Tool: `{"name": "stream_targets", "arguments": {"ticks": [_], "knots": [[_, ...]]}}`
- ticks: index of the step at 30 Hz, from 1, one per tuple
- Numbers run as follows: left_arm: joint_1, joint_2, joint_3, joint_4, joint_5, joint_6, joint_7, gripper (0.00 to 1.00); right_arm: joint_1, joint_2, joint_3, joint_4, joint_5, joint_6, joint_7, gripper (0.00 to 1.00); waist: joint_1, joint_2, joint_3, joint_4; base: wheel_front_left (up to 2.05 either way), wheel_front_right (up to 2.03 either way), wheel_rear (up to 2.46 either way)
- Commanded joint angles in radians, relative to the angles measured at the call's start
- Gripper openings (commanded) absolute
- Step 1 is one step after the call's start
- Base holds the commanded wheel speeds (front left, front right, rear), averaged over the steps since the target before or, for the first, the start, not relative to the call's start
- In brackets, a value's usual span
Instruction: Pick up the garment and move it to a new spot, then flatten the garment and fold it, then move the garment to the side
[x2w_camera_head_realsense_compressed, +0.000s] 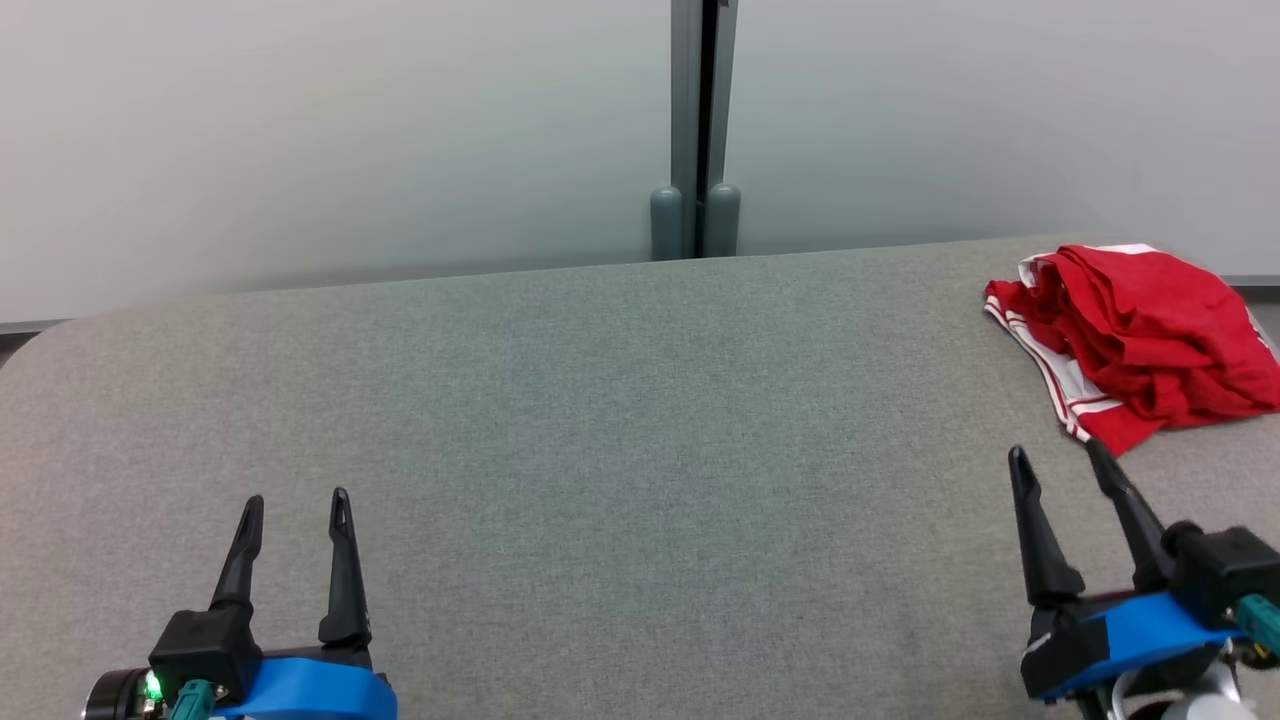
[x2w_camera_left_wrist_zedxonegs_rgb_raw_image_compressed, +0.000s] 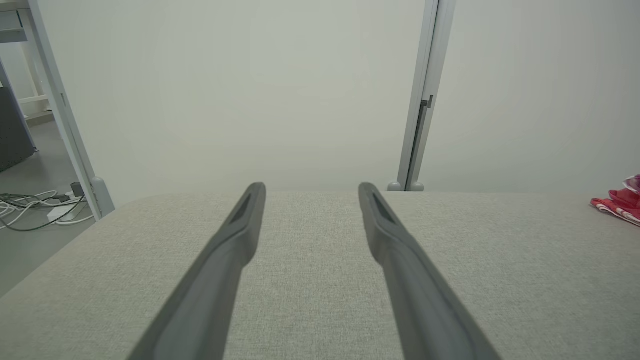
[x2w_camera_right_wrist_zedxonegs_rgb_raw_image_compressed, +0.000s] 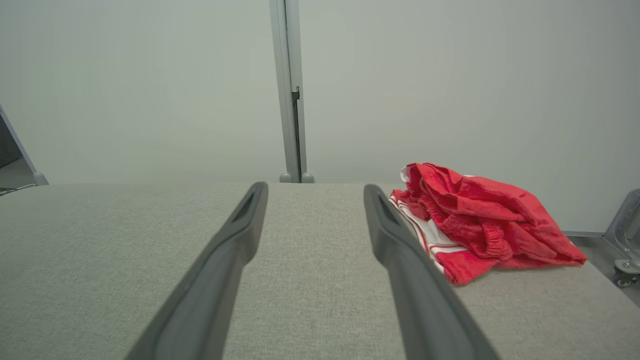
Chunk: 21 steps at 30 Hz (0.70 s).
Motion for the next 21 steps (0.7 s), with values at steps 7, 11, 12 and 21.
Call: {"name": "stream_targets", "arguments": {"ticks": [7, 11, 12, 21], "knots": [[0.013, 0.014, -0.002, -0.001, -0.008, 0.002, 0.012, 1.0, 0.121, 0.066, -0.025, -0.139, -0.044, 0.0, 0.062, 1.0, 0.0002, -0.0001, -0.011, 0.015, 0.0, 0.0, 0.0], [0.007, 0.016, -0.005, 0.006, -0.011, 0.003, 0.016, 1.0, 0.139, 0.08, -0.026, -0.17, -0.047, 0.0, 0.092, 1.0, 0.0002, -0.0001, -0.015, 0.024, 0.0, 0.0, 0.0], [0.005, 0.016, -0.007, 0.007, -0.012, 0.003, 0.015, 1.0, 0.142, 0.08, -0.026, -0.175, -0.045, 0.0, 0.097, 1.0, 0.0002, -0.0001, -0.015, 0.027, 0.0, 0.0, 0.0], [0.0, 0.016, -0.018, 0.015, -0.016, 0.003, 0.015, 1.0, 0.141, 0.082, -0.025, -0.164, -0.014, 0.0, 0.099, 1.0, 0.0002, -0.0001, -0.02, 0.044, 0.0, 0.0, 0.0]]}}
